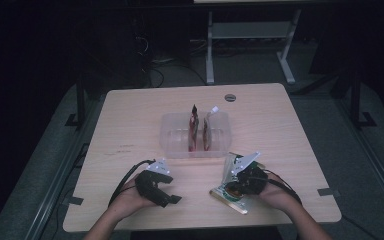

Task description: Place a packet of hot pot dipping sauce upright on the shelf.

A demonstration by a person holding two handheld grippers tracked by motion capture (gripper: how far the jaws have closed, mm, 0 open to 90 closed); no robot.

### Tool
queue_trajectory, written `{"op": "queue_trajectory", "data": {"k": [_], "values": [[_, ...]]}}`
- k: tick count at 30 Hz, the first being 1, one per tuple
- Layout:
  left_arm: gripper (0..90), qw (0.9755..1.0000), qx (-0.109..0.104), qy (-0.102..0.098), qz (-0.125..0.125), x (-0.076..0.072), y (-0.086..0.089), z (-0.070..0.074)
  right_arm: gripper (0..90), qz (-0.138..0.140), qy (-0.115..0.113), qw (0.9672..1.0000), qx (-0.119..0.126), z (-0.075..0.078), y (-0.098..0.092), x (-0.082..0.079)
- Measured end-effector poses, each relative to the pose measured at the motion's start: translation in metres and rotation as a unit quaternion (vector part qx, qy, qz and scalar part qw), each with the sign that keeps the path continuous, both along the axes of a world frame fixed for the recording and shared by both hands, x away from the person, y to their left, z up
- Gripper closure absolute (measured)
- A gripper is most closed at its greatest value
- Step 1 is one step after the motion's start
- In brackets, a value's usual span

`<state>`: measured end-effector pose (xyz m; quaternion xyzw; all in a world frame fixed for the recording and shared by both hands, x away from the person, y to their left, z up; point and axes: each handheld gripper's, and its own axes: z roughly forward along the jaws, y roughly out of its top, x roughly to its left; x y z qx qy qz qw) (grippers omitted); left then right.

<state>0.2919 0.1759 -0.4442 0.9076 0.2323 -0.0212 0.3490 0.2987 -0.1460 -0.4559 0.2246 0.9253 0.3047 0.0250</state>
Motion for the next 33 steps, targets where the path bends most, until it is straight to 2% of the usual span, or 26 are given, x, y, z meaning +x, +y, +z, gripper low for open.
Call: {"op": "queue_trajectory", "data": {"k": [2, 5, 10, 23, 27, 33], "values": [[20.4, 1.0, 0.001, -0.001, 0.0, 0.0, 0.0, 0.0, 90.0, 0.004, 0.003, 1.0, 0.004, 0.0, 0.005, -0.001], [20.4, 1.0, 0.002, -0.001, 0.0, 0.001, 0.001, 0.0, 90.0, 0.021, -0.005, 0.9998, 0.001, 0.0, 0.012, -0.002], [20.4, 1.0, 0.001, -0.001, -0.001, 0.0, 0.0, 0.0, 90.0, 0.038, -0.006, 0.9992, 0.005, -0.001, 0.027, -0.004], [20.4, 1.0, 0.006, 0.0, -0.004, 0.0, 0.0, 0.0, 90.0, 0.083, -0.02, 0.9963, 0.014, -0.001, 0.073, -0.006], [20.4, 1.0, 0.002, 0.0, -0.003, -0.001, -0.001, 0.0, 90.0, 0.081, -0.015, 0.9961, 0.03, 0.003, 0.064, -0.005], [20.8, 0.9999, 0.003, 0.0, -0.01, -0.001, -0.004, 0.0, 83.1, 0.044, -0.016, 0.997, 0.061, 0.019, 0.036, -0.004]]}}
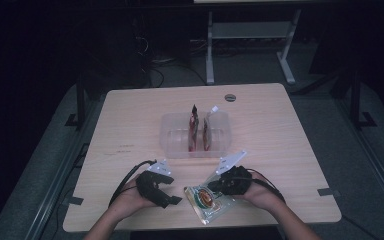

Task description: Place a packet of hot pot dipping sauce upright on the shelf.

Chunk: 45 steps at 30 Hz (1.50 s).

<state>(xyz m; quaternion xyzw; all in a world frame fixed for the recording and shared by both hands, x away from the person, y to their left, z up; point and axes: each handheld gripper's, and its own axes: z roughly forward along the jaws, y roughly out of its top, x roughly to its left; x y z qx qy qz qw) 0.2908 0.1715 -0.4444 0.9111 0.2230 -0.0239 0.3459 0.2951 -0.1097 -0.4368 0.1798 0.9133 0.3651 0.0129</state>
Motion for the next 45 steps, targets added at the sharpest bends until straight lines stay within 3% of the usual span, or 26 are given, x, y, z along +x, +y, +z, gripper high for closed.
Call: {"op": "queue_trajectory", "data": {"k": [9, 18, 22, 27, 30, 35, 45], "values": [[20.6, 0.9999, -0.006, -0.002, -0.011, -0.004, -0.014, 0.001, 52.8, -0.065, 0.011, 0.9976, 0.019, 0.009, -0.04, -0.008], [20.0, 0.9995, -0.002, -0.011, -0.03, -0.011, -0.041, 0.008, 37.5, -0.124, -0.002, 0.9921, 0.018, 0.007, -0.075, -0.019], [19.9, 0.9993, 0.002, -0.018, -0.033, -0.011, -0.055, 0.015, 34.3, -0.15, -0.002, 0.9883, 0.028, 0.005, -0.09, -0.024], [18.4, 0.9994, 0.004, -0.019, -0.029, -0.008, -0.072, 0.012, 32.9, -0.174, -0.002, 0.9843, 0.031, 0.004, -0.103, -0.025], [17.2, 0.9995, 0.002, -0.02, -0.025, -0.008, -0.081, 0.007, 32.5, -0.173, -0.003, 0.9843, 0.034, 0.003, -0.106, -0.023], [15.1, 0.9992, 0.024, -0.017, -0.028, -0.008, -0.091, -0.008, 30.6, -0.172, 0.003, 0.9845, 0.036, 0.001, -0.107, -0.019], [13.7, 0.9981, 0.038, -0.043, -0.023, -0.013, -0.096, -0.018, 29.7, -0.177, 0.001, 0.9835, 0.036, -0.002, -0.107, -0.014]]}}
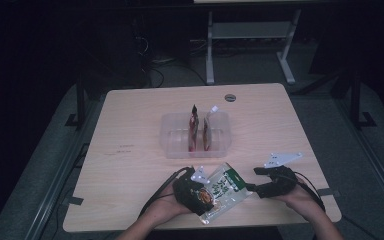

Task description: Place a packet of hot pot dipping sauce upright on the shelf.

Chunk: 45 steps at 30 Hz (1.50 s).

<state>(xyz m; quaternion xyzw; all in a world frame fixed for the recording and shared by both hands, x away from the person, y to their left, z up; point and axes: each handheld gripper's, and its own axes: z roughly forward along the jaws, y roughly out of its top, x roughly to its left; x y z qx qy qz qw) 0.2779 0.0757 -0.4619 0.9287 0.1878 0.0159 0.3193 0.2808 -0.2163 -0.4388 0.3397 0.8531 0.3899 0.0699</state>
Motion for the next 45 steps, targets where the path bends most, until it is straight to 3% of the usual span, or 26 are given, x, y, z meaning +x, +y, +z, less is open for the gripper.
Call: {"op": "queue_trajectory", "data": {"k": [1, 5, 12, 15, 19, 25, 29, 39, 45], "values": [[13.9, 0.9999, 0.008, -0.007, -0.006, 0.0, 0.0, 0.0, 29.7, -0.001, 0.0, 1.0, 0.0, 0.0, 0.0, 0.0], [16.0, 0.9998, 0.008, -0.019, 0.003, -0.004, -0.002, 0.0, 29.7, 0.001, 0.002, 1.0, 0.0, -0.001, 0.0, 0.001], [31.4, 0.9991, 0.014, -0.038, 0.014, -0.006, -0.001, 0.001, 29.7, 0.002, 0.001, 1.0, 0.0, 0.0, 0.0, 0.002], [42.2, 0.9988, 0.011, -0.042, 0.024, -0.004, 0.001, 0.003, 29.7, 0.004, -0.001, 1.0, 0.0, 0.0, 0.0, 0.002], [61.8, 0.9989, 0.002, -0.039, 0.027, 0.0, 0.003, 0.003, 29.8, 0.001, 0.003, 1.0, 0.0, 0.0, 0.0, 0.002], [75.4, 0.9993, -0.005, -0.03, 0.021, 0.005, 0.005, 0.003, 29.9, 0.003, 0.004, 1.0, 0.0, 0.0, 0.0, 0.002], [84.6, 0.9997, -0.02, -0.011, 0.012, 0.009, 0.009, 0.003, 29.9, 0.004, 0.002, 1.0, 0.001, 0.0, 0.0, 0.002], [90.0, 0.9989, -0.043, 0.008, -0.016, 0.014, 0.017, 0.01, 29.9, 0.002, 0.001, 1.0, 0.007, 0.002, -0.002, 0.002], [90.0, 0.9975, -0.066, -0.001, -0.026, 0.014, 0.023, 0.024, 29.9, 0.006, 0.0, 0.9998, 0.017, 0.003, -0.003, 0.003]]}}
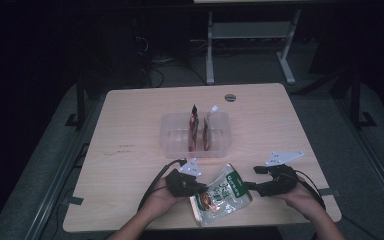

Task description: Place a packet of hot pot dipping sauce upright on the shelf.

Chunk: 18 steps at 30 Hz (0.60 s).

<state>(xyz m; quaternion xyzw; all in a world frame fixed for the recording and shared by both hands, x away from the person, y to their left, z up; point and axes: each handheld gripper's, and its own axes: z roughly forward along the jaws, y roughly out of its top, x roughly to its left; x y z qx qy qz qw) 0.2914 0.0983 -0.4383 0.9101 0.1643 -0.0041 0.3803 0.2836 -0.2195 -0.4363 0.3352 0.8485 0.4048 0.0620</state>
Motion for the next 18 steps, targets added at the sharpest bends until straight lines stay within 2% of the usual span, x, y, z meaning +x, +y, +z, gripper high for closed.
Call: {"op": "queue_trajectory", "data": {"k": [3, 4, 7, 9, 10, 16, 18], "values": [[90.0, 0.9999, -0.011, 0.0, -0.002, 0.001, 0.007, 0.006, 29.9, -0.002, 0.006, 1.0, 0.005, 0.001, 0.001, -0.001], [90.0, 0.9999, -0.014, 0.002, -0.001, 0.001, 0.009, 0.007, 29.9, 0.002, 0.002, 1.0, 0.007, 0.001, 0.002, -0.001], [90.0, 0.9997, -0.022, -0.006, -0.001, 0.001, 0.018, 0.015, 29.2, 0.01, 0.003, 0.9998, 0.015, 0.003, 0.003, 0.0], [90.0, 0.9995, -0.028, -0.013, 0.003, 0.001, 0.027, 0.019, 27.2, 0.018, 0.018, 0.9992, 0.031, 0.007, 0.005, 0.003], [90.0, 0.9995, -0.028, -0.013, 0.004, 0.001, 0.03, 0.02, 26.7, 0.027, 0.024, 0.9983, 0.045, 0.009, 0.008, 0.006], [90.0, 0.9986, -0.043, -0.026, 0.014, -0.001, 0.053, 0.031, 24.9, 0.066, 0.022, 0.9952, 0.069, 0.02, 0.033, 0.02], [90.0, 0.9985, -0.043, -0.03, 0.015, -0.002, 0.058, 0.033, 24.8, 0.077, 0.019, 0.9944, 0.069, 0.022, 0.043, 0.025]]}}
